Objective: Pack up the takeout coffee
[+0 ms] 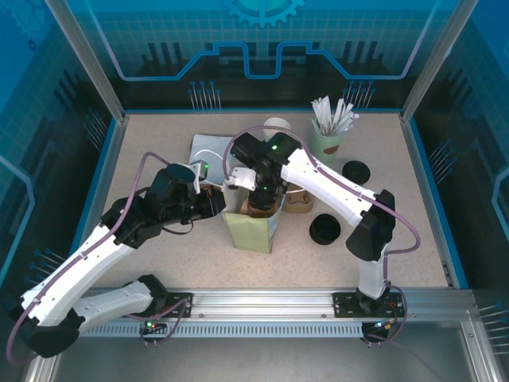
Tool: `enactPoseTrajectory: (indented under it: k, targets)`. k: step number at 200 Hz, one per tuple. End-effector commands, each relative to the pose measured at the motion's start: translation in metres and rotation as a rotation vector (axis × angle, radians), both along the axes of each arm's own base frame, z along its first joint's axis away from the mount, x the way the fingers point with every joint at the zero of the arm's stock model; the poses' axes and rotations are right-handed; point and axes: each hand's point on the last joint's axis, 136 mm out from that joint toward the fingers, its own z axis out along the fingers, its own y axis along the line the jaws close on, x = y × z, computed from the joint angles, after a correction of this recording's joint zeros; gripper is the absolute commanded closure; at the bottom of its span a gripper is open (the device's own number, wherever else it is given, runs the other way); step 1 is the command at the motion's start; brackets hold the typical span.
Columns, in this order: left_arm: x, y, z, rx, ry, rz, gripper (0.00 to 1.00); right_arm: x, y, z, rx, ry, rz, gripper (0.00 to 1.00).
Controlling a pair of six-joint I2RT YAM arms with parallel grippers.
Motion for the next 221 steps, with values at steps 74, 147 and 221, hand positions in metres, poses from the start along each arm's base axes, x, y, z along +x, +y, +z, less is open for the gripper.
enactPoseTrajectory:
  k: [74,147,221]
  targets:
    - [0.004,0.005,0.015,0.010,-0.041,0.015,0.91,-0.008,0.002,-0.054,-0.124,0.098,0.064,0.61]
    - [0.003,0.007,0.009,0.033,-0.030,0.020,0.91,-0.008,0.026,-0.021,0.047,0.079,0.061,0.40]
    - [0.001,0.008,-0.001,0.038,-0.001,0.025,0.91,-0.003,0.038,0.036,0.236,0.028,0.016,0.30]
